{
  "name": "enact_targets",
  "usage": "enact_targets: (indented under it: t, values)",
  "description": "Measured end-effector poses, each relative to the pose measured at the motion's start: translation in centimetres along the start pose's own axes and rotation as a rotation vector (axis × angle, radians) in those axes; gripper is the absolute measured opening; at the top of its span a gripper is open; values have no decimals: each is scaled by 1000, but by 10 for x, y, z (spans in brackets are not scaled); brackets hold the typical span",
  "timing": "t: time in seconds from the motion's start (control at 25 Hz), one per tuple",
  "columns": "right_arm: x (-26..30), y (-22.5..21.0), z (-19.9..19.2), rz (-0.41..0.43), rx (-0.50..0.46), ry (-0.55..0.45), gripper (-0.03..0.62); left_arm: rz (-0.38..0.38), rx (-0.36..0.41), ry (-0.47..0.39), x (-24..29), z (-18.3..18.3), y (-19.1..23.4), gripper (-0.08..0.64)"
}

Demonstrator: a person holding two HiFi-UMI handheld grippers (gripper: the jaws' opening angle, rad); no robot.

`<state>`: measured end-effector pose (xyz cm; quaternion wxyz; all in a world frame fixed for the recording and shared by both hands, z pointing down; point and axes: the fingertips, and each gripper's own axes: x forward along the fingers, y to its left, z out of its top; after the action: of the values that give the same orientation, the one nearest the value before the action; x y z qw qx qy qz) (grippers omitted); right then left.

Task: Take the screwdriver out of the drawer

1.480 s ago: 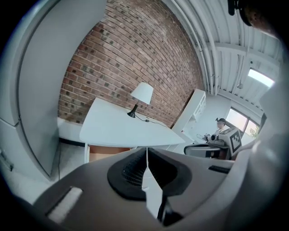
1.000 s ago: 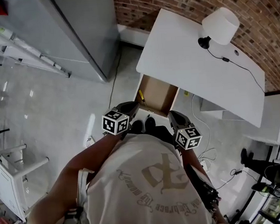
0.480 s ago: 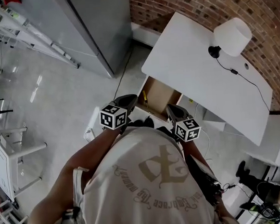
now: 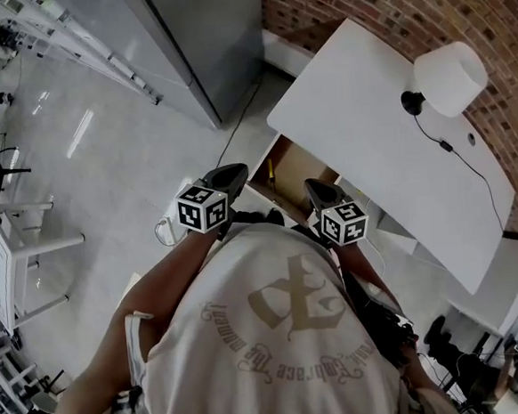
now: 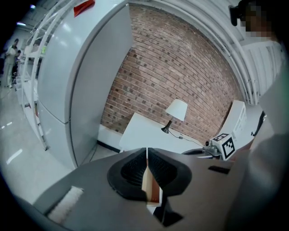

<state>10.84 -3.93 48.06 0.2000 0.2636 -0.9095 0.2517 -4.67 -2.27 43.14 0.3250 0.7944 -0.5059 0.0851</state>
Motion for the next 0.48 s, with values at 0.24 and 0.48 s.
enact_targets:
  t: [0.24,0.48]
  values:
    - [19,-6,-7,56,-27,55,6,78,-44,-20,-11,-12,12,15]
    - [36,-1,-14,102,-36,105,6,132,-74,-32,-24,-17,22,15]
